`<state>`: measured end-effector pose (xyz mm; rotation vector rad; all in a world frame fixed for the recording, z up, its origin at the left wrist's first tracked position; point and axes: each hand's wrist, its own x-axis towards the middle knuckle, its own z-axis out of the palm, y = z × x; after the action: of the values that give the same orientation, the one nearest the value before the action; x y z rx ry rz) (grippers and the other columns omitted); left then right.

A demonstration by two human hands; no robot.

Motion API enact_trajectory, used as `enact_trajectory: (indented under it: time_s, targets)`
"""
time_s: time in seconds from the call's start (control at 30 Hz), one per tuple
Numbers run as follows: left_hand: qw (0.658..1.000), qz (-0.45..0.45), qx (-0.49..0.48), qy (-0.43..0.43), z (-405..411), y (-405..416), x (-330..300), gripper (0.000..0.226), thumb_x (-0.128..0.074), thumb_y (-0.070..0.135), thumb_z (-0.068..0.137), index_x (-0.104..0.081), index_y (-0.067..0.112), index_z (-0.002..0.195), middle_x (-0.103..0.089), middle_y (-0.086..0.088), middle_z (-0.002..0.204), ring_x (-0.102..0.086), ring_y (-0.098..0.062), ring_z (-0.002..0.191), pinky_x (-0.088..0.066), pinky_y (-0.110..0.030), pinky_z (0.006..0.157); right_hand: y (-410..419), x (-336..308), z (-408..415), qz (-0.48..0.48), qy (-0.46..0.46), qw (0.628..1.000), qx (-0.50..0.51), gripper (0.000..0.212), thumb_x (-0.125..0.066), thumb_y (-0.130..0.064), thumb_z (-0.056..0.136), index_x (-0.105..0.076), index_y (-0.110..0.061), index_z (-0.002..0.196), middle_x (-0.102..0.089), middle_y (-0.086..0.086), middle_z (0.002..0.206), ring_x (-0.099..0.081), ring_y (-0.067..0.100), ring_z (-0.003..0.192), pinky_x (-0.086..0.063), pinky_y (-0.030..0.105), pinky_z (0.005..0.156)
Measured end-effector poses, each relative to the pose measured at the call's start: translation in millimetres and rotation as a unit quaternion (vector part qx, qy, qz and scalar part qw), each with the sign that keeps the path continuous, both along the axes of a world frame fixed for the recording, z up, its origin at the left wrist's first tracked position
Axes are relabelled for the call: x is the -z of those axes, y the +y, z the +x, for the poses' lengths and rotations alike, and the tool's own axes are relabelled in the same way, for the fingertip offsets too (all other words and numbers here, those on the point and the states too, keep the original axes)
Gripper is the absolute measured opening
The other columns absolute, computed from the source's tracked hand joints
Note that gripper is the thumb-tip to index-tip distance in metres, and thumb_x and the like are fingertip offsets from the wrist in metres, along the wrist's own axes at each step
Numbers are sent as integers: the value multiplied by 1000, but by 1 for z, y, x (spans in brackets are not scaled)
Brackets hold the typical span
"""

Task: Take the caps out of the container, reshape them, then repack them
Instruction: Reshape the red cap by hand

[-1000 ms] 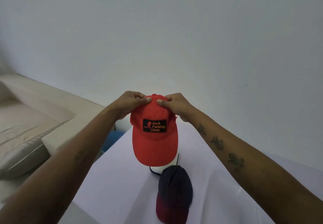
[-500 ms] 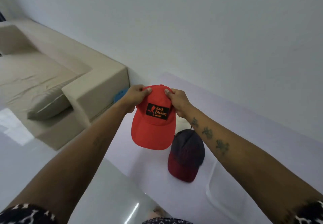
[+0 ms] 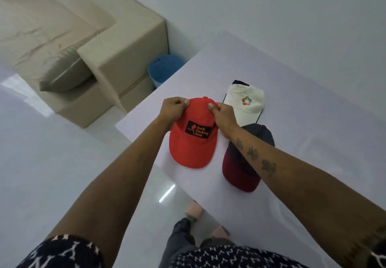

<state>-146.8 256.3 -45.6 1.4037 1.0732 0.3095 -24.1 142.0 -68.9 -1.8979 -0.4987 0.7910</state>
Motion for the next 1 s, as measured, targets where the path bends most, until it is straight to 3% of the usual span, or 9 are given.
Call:
enact_trajectory:
  time_s: [0.1,0.3,0.5,0.67,0.77,0.83,0.93,1.0]
  targets:
    - [1000,-23,-18,-5,-1,5,17,18,-60,15,92,-65,15,74,-62,2,78,-54,-9,73,-46,-20,63,8,15,0,-17,-14,1000,-3,32,-54,-25,96,-67,4,95,-68,17,91,-60,22,79,-54,42,79]
    - [999,-30,-37,-17,9,11,34,11,-59,16,92,-66,10,87,-61,4,78,-54,-8,73,-45,-19,62,18,25,9,-22,-30,999,5,32,-55,-24,95,-67,6,93,-69,23,94,-58,19,78,-54,44,78]
    - [999,-30,-41,-20,12,15,44,13,-57,17,93,-67,8,92,-62,5,83,-54,-6,77,-46,-19,66,20,29,11,-23,-12,1000,17,28,-53,-27,96,-67,-3,97,-69,18,101,-62,21,88,-53,39,83]
    - [998,-29,-47,-25,7,18,48,12,-60,16,91,-68,8,95,-64,3,86,-56,-7,79,-47,-19,69,19,30,9,-27,22,999,18,51,-48,-38,96,-60,11,83,-56,14,78,-52,20,74,-46,36,70]
    - [998,-27,-54,-23,6,19,46,11,-61,18,91,-68,11,90,-65,5,86,-57,-7,80,-47,-19,69,19,27,12,-30,28,999,28,44,-43,-40,97,-51,-7,71,-46,9,72,-43,17,69,-38,32,66]
    - [998,-5,-66,-15,9,23,43,12,-61,20,91,-68,10,90,-64,6,86,-58,-7,82,-47,-20,71,19,24,16,-35,16,999,29,45,-41,-40,98,-46,-8,67,-45,6,69,-42,17,68,-36,33,66]
    - [994,44,-98,-20,18,32,31,12,-62,20,89,-67,9,90,-65,2,89,-60,-11,87,-46,-20,75,17,17,25,-26,-22,999,21,44,-41,-30,97,-57,10,85,-55,13,78,-50,20,74,-41,35,72]
    - [992,83,-91,-26,28,37,20,13,-62,18,89,-68,8,92,-66,1,93,-60,-11,90,-45,-15,74,16,10,34,-4,-52,998,26,35,-43,-21,96,-57,12,95,-58,22,85,-52,29,79,-43,40,76]
